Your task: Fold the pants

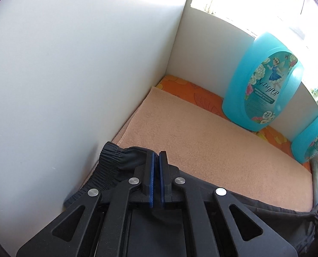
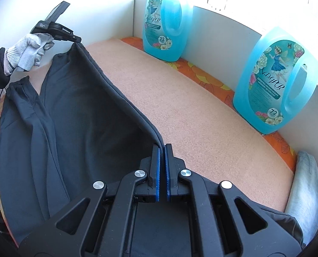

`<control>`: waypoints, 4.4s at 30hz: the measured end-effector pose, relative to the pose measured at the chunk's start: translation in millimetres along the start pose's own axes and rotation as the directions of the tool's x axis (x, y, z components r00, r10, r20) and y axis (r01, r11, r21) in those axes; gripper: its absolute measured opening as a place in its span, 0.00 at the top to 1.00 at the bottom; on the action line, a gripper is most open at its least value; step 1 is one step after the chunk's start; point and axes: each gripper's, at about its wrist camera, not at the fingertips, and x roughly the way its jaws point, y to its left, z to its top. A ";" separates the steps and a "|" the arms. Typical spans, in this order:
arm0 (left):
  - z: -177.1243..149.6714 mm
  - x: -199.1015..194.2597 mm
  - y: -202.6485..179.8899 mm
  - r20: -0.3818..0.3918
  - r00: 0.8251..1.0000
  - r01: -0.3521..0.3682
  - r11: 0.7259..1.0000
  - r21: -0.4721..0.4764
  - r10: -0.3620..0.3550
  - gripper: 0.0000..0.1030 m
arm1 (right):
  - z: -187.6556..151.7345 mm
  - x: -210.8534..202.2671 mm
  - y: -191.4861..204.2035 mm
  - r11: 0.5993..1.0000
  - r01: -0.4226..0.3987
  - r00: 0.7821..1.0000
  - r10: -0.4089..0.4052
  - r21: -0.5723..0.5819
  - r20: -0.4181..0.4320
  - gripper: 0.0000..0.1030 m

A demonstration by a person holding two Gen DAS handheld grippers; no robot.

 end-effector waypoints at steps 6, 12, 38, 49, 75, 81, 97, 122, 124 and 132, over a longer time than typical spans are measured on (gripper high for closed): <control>6.2 -57.8 4.0 0.093 0.993 0.080 0.997 -0.012 -0.079 0.97 | 8.3 -41.2 5.5 0.998 0.059 0.996 -0.060 0.019 0.071 0.96; -0.6 -112.1 4.4 0.165 0.975 0.149 0.989 0.004 -0.148 0.97 | 8.5 -99.4 21.1 0.992 0.120 0.981 -0.123 0.029 0.150 0.97; -223.4 -174.7 88.7 0.084 0.960 0.274 0.956 -0.103 -0.266 0.97 | -163.5 -175.7 135.2 0.979 -0.077 0.997 0.075 0.191 0.018 0.97; -260.9 -171.4 97.0 0.046 0.971 0.237 0.967 -0.089 -0.234 0.97 | -177.7 -151.7 153.4 0.985 -0.100 0.973 0.126 0.138 -0.194 0.93; -246.9 -143.2 113.3 0.109 0.977 0.204 0.953 -0.225 -0.183 0.66 | 118.8 14.9 250.8 0.885 -0.441 0.898 0.435 -0.152 -0.069 0.48; -247.5 -141.7 115.2 0.133 0.978 0.187 0.952 -0.244 -0.158 0.66 | 142.7 79.5 277.1 0.857 -0.501 0.862 0.481 -0.121 -0.158 0.48; -257.0 -152.3 108.8 0.184 0.978 0.132 0.974 -0.186 -0.097 0.93 | 147.0 141.0 339.1 0.731 -0.682 0.697 0.647 -0.009 -0.310 0.86; -270.9 -167.8 143.1 0.207 0.976 -0.031 0.983 -0.182 0.069 0.95 | 157.7 154.6 407.5 0.802 -0.593 0.797 0.573 -0.068 -0.191 0.94; -270.9 -167.9 142.0 0.211 0.974 -0.043 0.984 -0.171 0.080 0.94 | 155.4 154.2 408.5 0.811 -0.582 0.805 0.565 -0.055 -0.182 0.92; -270.4 -171.5 146.1 0.198 0.978 -0.032 0.983 -0.179 0.068 0.76 | 148.8 106.2 359.7 0.844 -0.536 0.843 0.537 0.040 -0.031 0.43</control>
